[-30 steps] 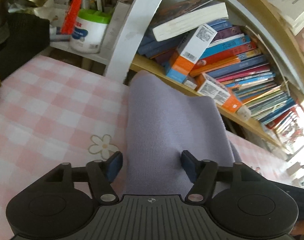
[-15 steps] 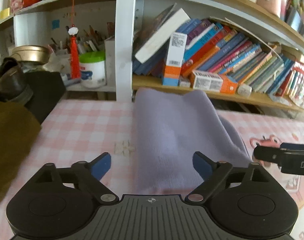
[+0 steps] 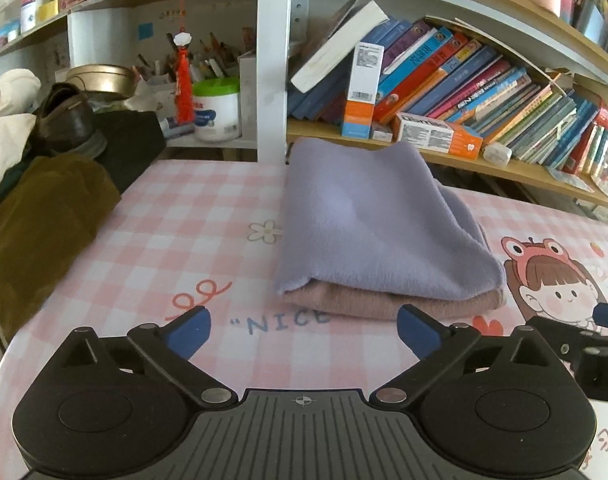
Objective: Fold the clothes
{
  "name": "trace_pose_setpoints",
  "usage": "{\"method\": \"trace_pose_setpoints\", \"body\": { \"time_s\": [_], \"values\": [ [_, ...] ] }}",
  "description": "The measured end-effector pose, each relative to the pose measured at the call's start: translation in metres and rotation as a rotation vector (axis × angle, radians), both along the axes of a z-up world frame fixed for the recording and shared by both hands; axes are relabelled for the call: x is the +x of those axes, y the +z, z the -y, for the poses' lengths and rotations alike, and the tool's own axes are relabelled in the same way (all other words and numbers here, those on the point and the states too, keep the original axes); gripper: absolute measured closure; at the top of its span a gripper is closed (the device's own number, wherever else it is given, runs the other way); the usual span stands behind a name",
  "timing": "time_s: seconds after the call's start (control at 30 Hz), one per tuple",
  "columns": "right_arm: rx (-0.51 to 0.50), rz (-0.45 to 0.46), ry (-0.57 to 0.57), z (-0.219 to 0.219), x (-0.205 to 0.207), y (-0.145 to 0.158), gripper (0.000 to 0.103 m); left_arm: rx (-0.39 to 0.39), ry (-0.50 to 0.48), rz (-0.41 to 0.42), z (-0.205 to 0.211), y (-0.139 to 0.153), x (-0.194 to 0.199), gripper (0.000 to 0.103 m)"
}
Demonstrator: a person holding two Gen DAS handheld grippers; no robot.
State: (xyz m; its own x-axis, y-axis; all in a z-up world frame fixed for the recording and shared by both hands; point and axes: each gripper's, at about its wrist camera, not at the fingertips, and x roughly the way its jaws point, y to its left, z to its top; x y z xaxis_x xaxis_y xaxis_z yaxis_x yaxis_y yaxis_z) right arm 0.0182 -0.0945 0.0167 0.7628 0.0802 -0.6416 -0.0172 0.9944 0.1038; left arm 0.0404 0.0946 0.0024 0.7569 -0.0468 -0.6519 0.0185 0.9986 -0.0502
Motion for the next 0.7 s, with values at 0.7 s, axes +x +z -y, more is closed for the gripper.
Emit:
{"method": "trace_pose_setpoints", "body": {
  "time_s": [0.7],
  "values": [
    [-0.052, -0.031, -0.011, -0.007, -0.011, -0.004, 0.002, 0.008, -0.032, -0.014, 0.005, -0.001, -0.016, 0.002]
  ]
}}
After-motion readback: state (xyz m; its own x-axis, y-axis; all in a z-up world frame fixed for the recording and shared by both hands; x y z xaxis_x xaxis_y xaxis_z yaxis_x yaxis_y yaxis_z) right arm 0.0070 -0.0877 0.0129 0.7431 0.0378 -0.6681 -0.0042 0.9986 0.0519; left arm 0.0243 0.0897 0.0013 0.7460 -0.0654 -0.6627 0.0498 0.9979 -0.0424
